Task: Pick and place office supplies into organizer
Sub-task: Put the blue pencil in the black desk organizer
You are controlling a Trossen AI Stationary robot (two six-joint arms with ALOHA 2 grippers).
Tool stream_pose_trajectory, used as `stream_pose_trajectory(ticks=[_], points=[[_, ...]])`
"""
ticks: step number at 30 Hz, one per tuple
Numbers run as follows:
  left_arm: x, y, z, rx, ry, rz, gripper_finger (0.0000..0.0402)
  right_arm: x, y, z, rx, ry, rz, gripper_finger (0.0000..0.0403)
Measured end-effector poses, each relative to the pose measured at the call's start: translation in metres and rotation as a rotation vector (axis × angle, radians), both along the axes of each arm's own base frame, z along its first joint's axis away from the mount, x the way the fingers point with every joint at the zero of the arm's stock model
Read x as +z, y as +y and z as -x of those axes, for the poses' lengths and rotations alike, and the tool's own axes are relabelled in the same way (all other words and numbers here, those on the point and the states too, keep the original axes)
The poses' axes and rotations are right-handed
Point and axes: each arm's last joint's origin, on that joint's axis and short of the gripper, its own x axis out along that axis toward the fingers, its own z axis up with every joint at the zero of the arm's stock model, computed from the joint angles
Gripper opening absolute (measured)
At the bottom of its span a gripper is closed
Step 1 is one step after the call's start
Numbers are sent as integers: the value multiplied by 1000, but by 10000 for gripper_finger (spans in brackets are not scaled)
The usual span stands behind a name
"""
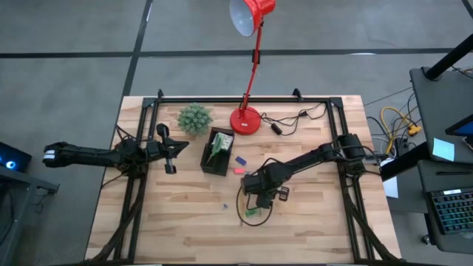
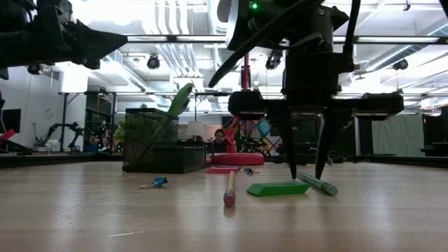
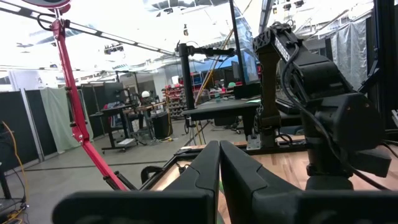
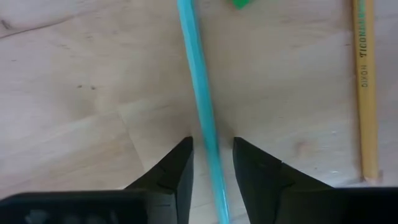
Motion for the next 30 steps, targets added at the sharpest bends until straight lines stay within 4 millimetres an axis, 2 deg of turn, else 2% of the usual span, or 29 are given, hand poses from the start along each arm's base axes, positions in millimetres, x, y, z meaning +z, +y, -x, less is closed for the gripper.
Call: stream_pose_trajectory(ticks=[19, 30], points=[[0, 0, 0, 0, 0, 0, 0, -8, 0, 6, -65, 18, -33, 23], [0, 0, 0, 0, 0, 0, 0, -3, 1, 3, -147, 38, -31, 18]])
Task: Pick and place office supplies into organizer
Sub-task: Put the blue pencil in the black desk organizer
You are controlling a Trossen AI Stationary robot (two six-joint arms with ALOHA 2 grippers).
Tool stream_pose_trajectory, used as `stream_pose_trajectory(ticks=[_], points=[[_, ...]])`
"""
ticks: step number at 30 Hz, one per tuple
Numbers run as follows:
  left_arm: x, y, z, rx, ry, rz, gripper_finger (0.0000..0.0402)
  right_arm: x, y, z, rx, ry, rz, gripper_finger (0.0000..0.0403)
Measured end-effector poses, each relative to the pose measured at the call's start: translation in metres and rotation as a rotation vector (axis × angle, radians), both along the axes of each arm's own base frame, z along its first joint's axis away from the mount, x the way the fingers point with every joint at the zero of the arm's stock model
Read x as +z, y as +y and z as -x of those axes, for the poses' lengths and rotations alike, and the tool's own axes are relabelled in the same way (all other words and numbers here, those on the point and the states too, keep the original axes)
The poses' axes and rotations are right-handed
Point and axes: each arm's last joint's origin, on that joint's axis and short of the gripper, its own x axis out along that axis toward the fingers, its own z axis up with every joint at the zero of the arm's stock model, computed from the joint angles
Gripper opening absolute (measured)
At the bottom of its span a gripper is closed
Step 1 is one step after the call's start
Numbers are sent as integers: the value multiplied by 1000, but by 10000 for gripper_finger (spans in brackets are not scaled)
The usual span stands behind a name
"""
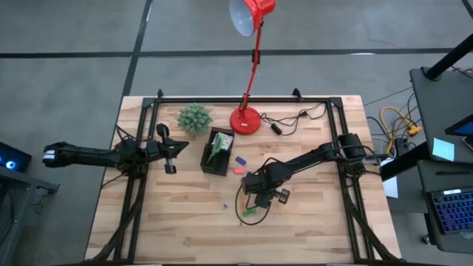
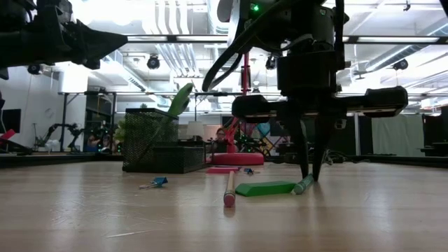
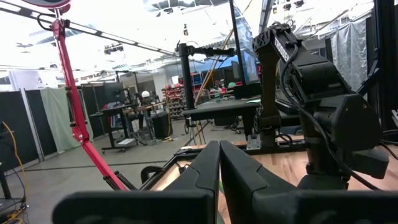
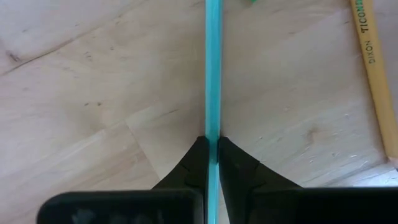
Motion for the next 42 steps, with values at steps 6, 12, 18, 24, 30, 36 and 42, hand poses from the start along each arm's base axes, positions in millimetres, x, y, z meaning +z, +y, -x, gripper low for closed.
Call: stream_pose_trajectory(ticks=[6, 12, 18, 24, 30, 36, 42], points=[[0, 0, 0, 0, 1, 0, 0, 3, -1, 2, -1, 11, 3, 18], [-1, 0, -1, 0, 14, 0, 0, 4, -1, 4, -34, 20, 10, 18], [-2, 0, -2, 0, 19, 0, 0, 9, -1, 4, -98, 14, 2, 18], [-2, 0, -1, 0, 17, 0, 0, 26, -1, 7, -165, -29, -19, 18], [-2, 0, -2, 0, 18, 0, 0, 46, -1, 8, -215, -103, -53, 18], [-2, 0, -1, 0, 17, 0, 0, 55, 1, 0, -298, -205, -111, 18], [-2, 0, -2, 0, 18, 0, 0, 58, 2, -7, -407, -264, -169, 18]])
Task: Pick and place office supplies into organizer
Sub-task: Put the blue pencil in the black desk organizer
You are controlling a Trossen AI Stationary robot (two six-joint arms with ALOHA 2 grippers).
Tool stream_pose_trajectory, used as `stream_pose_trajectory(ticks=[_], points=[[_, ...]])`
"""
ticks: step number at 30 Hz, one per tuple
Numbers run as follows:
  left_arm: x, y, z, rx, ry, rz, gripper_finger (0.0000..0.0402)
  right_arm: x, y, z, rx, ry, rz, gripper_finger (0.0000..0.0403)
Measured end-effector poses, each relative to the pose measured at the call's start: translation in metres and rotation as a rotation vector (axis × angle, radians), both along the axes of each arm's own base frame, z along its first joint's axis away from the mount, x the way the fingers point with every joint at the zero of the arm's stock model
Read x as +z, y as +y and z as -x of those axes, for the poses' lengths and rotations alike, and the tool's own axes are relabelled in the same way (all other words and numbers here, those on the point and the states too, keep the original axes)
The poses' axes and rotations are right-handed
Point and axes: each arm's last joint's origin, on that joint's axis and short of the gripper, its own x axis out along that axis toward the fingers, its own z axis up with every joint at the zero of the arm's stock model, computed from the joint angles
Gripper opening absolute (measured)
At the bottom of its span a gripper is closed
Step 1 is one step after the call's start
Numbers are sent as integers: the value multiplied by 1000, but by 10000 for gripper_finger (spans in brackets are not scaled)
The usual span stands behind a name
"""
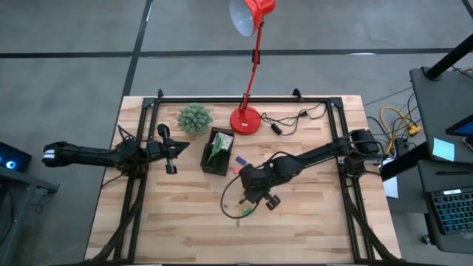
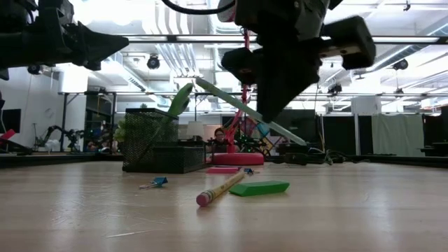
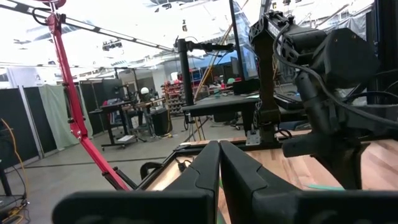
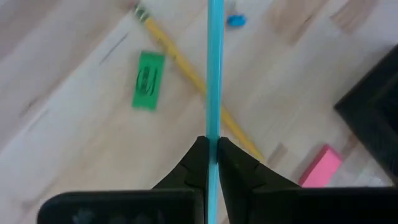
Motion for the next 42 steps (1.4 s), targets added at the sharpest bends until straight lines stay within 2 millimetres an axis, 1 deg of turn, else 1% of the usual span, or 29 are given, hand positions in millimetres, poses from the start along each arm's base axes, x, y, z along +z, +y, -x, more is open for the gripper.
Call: stream_pose_trajectory(ticks=[7, 13, 18, 22, 24, 28, 35, 39, 42], points=[[0, 0, 0, 0, 0, 0, 0, 7, 2, -13, -91, -130, -82, 18], [0, 0, 0, 0, -2, 0, 0, 17, 4, -25, -204, -255, -192, 18], [0, 0, 0, 0, -2, 0, 0, 24, 2, -33, -311, -377, -193, 18], [0, 0, 0, 0, -2, 0, 0, 27, -11, -38, -506, -479, -125, 17], [0, 0, 0, 0, -2, 0, 0, 29, -20, -41, -562, -521, -111, 17], [0, 0, 0, 0, -2, 0, 0, 34, -32, -48, -586, -636, -175, 17], [0, 0, 0, 0, -2, 0, 0, 45, -40, -54, -573, -816, -264, 17], [2, 0, 0, 0, -20, 0, 0, 50, -41, -54, -573, -947, -319, 17], [5, 0, 1, 0, -48, 0, 0, 48, -45, -50, -600, -1079, -379, 17]])
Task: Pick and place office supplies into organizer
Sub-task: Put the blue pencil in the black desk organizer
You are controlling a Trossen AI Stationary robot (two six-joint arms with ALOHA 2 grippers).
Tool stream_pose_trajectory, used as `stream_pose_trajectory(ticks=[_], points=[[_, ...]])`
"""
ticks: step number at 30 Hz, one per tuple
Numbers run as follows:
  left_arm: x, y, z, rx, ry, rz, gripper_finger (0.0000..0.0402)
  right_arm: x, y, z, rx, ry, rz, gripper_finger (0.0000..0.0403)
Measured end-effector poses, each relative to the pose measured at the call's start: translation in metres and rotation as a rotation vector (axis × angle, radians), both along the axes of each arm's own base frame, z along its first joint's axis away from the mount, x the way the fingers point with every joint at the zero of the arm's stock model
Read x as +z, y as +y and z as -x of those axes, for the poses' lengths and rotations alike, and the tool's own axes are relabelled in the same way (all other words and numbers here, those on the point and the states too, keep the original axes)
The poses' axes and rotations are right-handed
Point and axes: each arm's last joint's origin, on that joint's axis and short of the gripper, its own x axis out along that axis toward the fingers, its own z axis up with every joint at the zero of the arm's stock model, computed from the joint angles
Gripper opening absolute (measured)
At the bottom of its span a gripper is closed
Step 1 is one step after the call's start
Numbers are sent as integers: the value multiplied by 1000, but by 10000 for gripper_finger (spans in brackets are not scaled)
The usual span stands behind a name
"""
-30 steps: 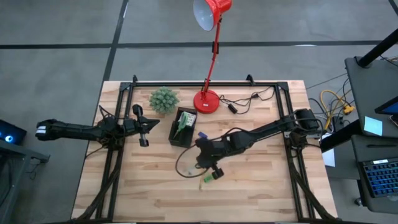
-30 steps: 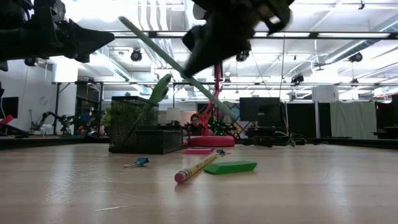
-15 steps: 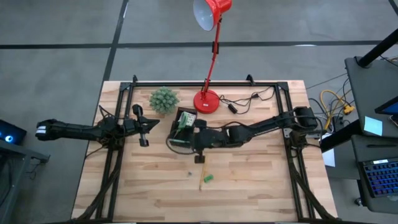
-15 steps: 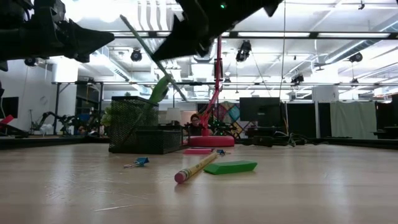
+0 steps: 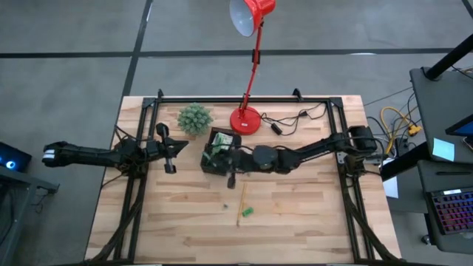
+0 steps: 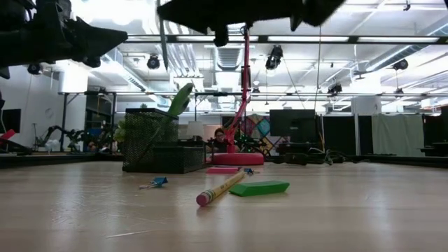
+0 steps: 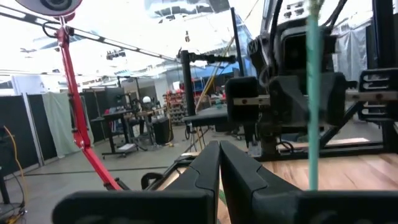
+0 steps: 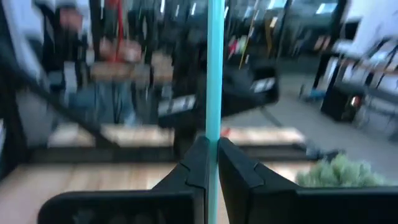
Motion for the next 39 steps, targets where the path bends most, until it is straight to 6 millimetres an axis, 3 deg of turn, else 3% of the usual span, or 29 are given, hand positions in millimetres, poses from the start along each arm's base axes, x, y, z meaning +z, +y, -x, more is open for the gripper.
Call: stream_pose_trajectory(ticks=[6, 14, 27, 39], points=[[-1, 0, 0, 0, 5, 0, 0, -20, -7, 17, -20, -244, -24, 17], [0, 0, 0, 0, 3, 0, 0, -39, -11, 20, -30, -202, 0, 17], [0, 0, 0, 0, 5, 0, 0, -51, -22, -9, -54, -203, -1, 17], [-1, 0, 0, 0, 13, 0, 0, -83, -26, -27, -70, -167, -26, 17]])
